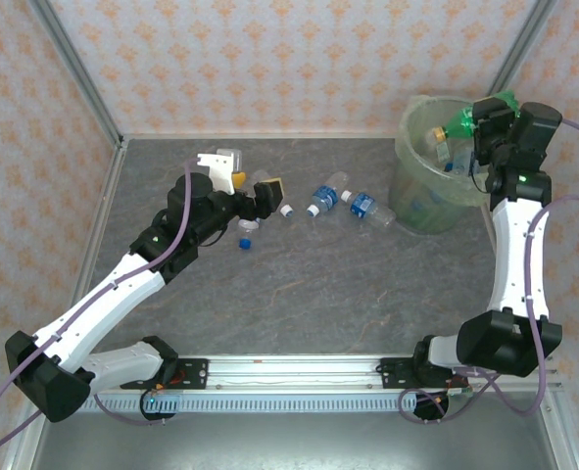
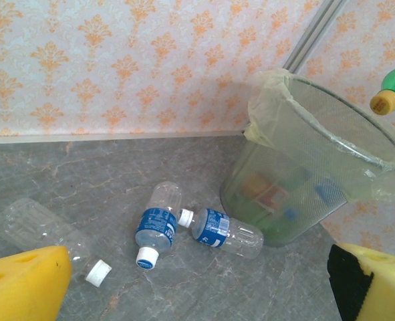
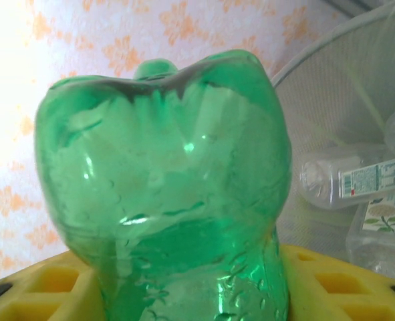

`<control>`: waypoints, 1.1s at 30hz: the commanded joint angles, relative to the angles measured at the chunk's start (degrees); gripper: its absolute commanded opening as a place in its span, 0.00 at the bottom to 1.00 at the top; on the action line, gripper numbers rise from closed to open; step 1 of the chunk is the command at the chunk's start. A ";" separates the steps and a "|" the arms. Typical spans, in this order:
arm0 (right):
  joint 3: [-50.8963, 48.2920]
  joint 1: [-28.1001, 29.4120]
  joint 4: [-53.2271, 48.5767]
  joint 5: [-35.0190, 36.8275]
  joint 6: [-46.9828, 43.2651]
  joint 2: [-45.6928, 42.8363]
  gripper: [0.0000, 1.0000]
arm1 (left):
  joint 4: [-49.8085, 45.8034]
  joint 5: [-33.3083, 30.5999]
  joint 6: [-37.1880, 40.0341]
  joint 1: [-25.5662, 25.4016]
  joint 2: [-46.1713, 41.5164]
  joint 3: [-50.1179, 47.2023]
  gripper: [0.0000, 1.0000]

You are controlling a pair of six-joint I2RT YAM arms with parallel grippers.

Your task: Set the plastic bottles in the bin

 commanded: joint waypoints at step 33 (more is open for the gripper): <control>9.56 -0.39 -3.09 7.89 -3.74 3.39 1.00 | -2.06 -5.12 -2.27 -0.07 4.03 -0.45 0.99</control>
